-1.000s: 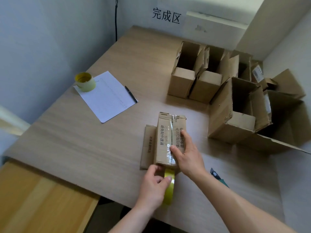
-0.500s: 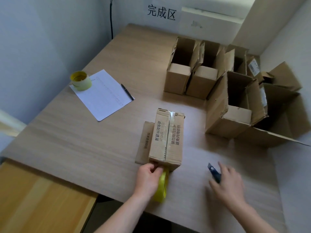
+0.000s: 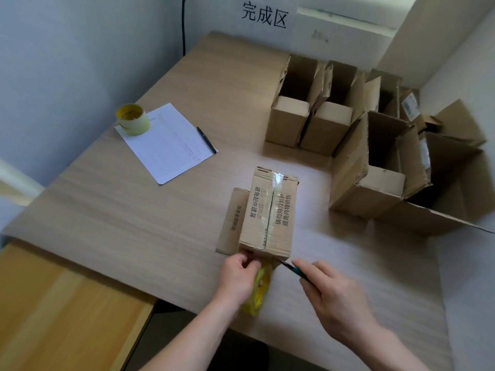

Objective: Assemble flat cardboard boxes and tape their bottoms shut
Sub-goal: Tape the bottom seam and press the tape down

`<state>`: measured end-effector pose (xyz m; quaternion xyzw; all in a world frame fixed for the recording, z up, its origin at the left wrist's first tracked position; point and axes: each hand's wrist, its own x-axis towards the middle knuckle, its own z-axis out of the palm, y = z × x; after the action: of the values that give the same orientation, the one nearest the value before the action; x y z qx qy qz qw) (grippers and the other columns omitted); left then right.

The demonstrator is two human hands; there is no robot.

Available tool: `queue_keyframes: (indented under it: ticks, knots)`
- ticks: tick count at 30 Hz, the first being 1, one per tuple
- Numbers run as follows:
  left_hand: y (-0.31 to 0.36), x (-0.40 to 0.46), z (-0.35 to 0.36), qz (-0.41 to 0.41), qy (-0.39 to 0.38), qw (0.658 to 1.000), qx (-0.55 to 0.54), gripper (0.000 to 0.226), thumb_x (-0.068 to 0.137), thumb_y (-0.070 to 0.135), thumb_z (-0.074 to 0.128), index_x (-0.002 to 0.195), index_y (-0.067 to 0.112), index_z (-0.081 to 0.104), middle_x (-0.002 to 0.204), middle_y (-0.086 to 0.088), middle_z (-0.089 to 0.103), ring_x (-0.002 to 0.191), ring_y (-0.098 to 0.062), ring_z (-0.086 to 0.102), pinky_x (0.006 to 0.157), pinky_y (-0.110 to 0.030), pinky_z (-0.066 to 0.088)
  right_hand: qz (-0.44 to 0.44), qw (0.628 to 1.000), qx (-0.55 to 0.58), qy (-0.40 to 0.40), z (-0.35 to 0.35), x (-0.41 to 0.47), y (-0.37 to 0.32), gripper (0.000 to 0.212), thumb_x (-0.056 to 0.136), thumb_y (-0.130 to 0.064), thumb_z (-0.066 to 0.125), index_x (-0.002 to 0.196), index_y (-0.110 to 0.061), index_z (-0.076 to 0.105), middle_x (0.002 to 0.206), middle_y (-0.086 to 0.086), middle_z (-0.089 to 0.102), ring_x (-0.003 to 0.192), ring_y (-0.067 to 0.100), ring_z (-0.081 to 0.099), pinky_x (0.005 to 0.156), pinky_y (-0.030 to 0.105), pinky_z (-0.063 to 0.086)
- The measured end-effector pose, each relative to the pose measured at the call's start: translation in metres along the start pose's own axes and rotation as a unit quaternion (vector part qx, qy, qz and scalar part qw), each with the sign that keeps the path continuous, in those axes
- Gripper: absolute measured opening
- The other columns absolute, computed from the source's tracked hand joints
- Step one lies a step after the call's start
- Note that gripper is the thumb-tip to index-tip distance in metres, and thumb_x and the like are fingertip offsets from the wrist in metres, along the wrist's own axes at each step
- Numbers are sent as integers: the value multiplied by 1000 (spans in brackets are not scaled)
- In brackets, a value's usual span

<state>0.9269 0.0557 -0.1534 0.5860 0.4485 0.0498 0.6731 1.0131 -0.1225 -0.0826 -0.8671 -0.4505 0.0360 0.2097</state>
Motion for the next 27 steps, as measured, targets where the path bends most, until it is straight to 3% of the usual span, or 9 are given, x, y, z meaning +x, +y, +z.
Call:
queue_keyframes:
  ticks: [3,9,14,24,27]
  knots:
    - [1,0,-2,12,4,1000,3,22,87,21,68,67,13,68,62,-2,69,64,-25,65,66,-44,55,-10,999,-48,-12,0,12,-8,39,79,-15,80,117,-23,71,83,-2,64,62,27,62,41,32,45]
    - [0,4,-4,17,10,999,41,23,88,26,68,69,14,68,60,5,67,59,-13,60,64,-34,51,-39,996,-85,-12,1,16,-9,39,78,-17,80,116,-22,71,84,-1,64,60,28,61,40,34,44]
    - [1,4,-4,12,12,998,54,23,86,21,68,66,11,66,59,3,66,58,-16,59,61,-35,50,-31,995,-99,-8,6,16,-12,34,75,-17,83,107,-19,73,83,-2,67,60,26,63,39,33,46]
    - [12,-2,1,-2,43,997,59,35,78,20,71,50,15,50,42,5,45,41,-10,39,44,-24,33,-3,989,-145,-21,18,16,-12,36,73,-23,84,107,-21,72,79,-2,64,58,25,61,39,34,44]
    - [11,1,-5,-10,60,993,101,40,79,23,74,50,15,48,45,4,41,46,-15,37,45,-28,31,-9,992,-126,-16,20,12,-5,34,75,-23,82,107,-22,72,81,-3,65,59,25,61,40,33,44]
